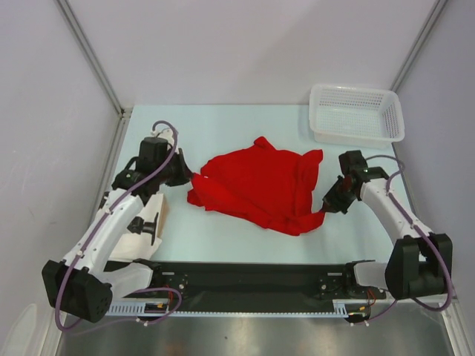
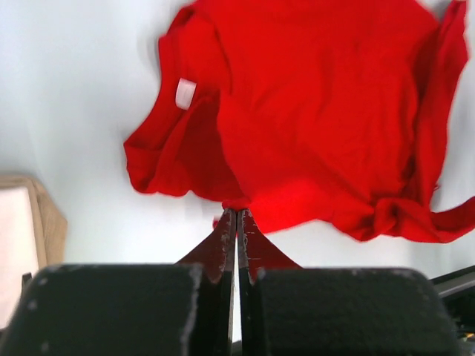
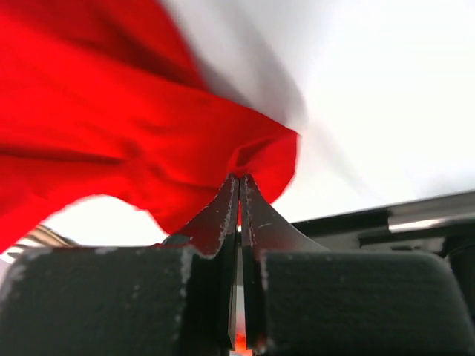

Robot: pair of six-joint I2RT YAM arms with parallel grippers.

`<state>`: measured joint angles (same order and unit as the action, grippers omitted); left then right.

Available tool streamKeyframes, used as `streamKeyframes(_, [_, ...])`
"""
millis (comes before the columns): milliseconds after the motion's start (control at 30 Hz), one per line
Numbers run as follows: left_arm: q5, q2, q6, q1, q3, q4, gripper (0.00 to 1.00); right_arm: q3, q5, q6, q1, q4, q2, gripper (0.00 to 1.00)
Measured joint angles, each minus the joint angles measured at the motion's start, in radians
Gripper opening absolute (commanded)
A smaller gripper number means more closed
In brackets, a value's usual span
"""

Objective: Fold and stack the t-shirts
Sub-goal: Flatten the tshirt out

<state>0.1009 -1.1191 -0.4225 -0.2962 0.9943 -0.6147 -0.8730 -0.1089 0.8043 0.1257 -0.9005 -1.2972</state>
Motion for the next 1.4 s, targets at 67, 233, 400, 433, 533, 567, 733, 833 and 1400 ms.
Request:
streamKeyframes(67, [-0.002,0.0,0.0,0.0,0.042,-0.005,0.0,-0.061,0.028,-0.034,-0.003,-0.009,0.03,0.0])
streamKeyframes(233, [-0.005,-0.024,0.001,0.0,0.189,-0.023,0.0,-0.254,0.092,-0.116,-0.008,-0.021,0.073,0.0])
streamKeyframes(400, [-0.017,-0.072,-0.001,0.0,0.401,-0.049,0.0,-0.494,0.137,-0.163,-0.013,-0.02,0.087,0.0])
streamKeyframes(433, [-0.018,-0.08,-0.004,0.0,0.451,-0.05,0.0,-0.549,0.151,-0.171,-0.014,-0.024,0.09,0.0])
streamKeyframes(533, [-0.02,-0.087,-0.007,0.0,0.586,-0.058,0.0,-0.695,0.198,-0.188,-0.019,-0.046,0.102,0.0])
streamKeyframes(567, [-0.021,-0.085,-0.007,0.0,0.623,-0.059,0.0,-0.738,0.219,-0.194,-0.021,-0.054,0.114,0.0])
streamKeyframes(733, [-0.034,-0.028,-0.004,0.0,0.774,-0.057,0.0,-0.806,0.302,-0.214,-0.025,-0.083,0.232,0.0])
streamKeyframes(833, [-0.043,0.04,0.011,0.0,0.824,-0.057,0.0,-0.824,0.337,-0.229,-0.025,-0.113,0.311,0.0])
streamKeyframes(1400, [0.071,0.089,0.03,0.0,1.073,0.113,0.0,-0.942,0.294,-0.291,-0.025,-0.006,0.402,0.0])
